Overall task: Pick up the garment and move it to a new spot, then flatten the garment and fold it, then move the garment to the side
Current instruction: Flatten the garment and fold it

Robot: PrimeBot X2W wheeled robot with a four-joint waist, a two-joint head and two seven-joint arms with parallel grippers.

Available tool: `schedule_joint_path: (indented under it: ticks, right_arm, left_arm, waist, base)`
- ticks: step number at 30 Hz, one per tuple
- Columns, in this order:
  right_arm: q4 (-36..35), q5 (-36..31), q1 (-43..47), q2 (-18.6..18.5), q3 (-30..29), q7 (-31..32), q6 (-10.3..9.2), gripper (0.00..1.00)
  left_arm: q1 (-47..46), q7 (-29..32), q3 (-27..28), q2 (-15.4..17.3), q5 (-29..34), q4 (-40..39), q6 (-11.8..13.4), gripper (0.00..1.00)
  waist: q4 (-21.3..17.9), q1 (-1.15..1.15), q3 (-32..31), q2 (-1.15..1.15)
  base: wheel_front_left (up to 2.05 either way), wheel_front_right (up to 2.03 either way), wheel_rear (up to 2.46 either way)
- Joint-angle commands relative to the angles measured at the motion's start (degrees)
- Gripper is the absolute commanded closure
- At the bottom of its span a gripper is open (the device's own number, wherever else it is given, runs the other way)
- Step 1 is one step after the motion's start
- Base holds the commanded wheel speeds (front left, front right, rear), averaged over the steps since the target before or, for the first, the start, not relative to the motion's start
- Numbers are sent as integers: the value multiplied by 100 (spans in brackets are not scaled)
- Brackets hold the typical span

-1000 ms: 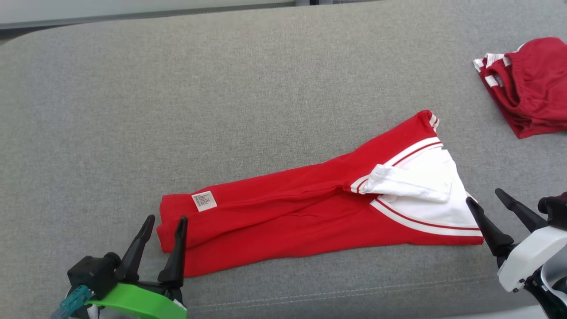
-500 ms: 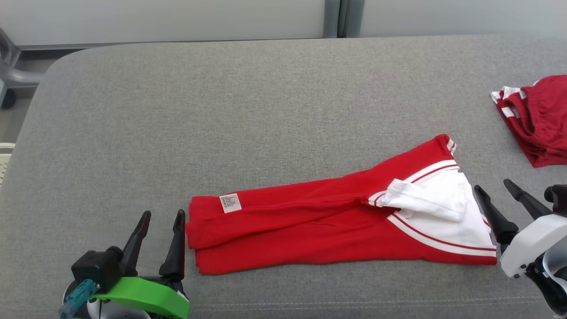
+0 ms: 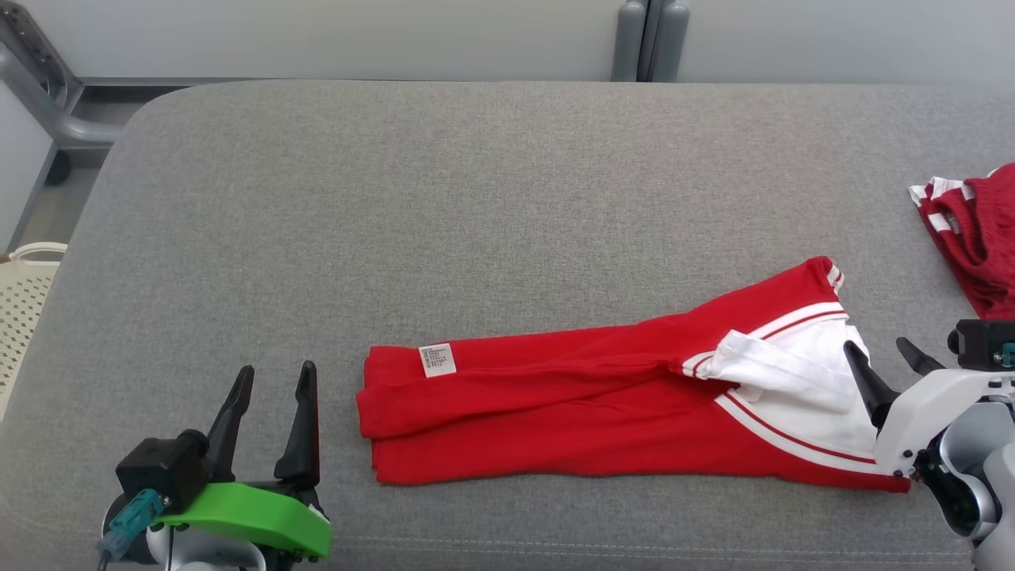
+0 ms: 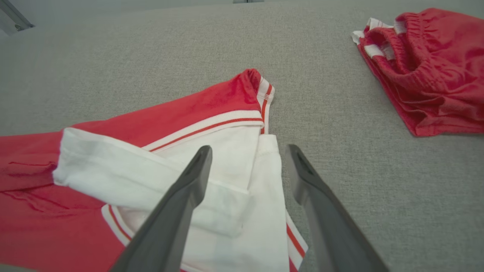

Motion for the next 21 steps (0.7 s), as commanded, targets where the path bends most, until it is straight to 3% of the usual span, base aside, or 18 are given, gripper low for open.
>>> schedule_joint_path:
  ticks: [1,12,21]
  right_arm:
    - [43,-34,-65,-5,1,27,-7,0]
    - [842,200,-433,-56,303,143,-7,0]
    - [1419,809,-827,23,614,527,-7,0]
  left_arm:
    - [-54,-23,-1,-11,-23,3,20,0]
    - [-84,-59,16,-27,-61,-22,-20,0]
    - [-162,-71,-40,-63,-50,8,-63,0]
  waist:
    - [27,0,23,0]
    - [199,0,166,0]
    - [306,0,250,0]
  base:
    - [0,0,0]
    - [0,0,0]
    - [0,0,0]
